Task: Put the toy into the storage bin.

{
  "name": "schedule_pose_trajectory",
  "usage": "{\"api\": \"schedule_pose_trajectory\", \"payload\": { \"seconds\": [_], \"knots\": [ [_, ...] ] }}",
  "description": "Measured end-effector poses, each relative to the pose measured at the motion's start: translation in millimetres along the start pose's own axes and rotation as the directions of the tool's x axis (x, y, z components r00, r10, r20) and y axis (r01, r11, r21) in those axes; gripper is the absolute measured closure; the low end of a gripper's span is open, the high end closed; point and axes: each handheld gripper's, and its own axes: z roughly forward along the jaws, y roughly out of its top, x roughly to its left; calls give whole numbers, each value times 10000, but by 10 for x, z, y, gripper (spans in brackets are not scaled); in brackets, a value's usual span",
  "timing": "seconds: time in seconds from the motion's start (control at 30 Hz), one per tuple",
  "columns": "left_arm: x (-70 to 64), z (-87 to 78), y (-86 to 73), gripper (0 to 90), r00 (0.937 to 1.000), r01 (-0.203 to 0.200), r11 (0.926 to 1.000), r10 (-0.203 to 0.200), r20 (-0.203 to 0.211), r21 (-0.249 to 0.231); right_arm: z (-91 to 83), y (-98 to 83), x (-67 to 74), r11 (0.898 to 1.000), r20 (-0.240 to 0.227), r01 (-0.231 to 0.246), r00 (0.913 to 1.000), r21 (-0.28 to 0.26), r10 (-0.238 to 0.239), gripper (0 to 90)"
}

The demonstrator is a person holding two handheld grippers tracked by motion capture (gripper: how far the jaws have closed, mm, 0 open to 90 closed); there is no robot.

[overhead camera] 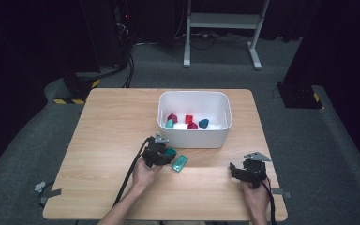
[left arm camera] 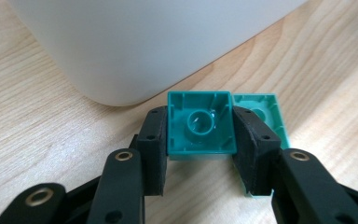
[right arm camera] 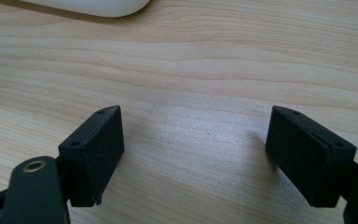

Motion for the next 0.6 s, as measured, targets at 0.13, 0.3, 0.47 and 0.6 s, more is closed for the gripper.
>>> {"api": "schedule_pose_trajectory", "payload": {
  "seconds": [0.13, 0.3, 0.47, 0.6],
  "knots": [
    [2, -103, 10, 584, 9998, -128, 9999, 129, 169, -74, 0, 0, 0, 10000, 0, -3, 10000, 0, 3, 192],
    [44, -218, 16, 584, 9992, -227, 9997, 227, 337, -11, 0, 0, 0, 10000, -1, -3, 10000, 1, 3, 192],
    [84, -331, 16, 583, 9991, -331, 9994, 332, 268, -42, 0, 0, 0, 10000, 0, -6, 10000, 2, 6, 192],
    [112, -441, 24, 583, 9990, -297, 9994, 302, 334, -168, 0, 0, 0, 10000, -2, -3, 10000, 1, 3, 192]
  ]
}}
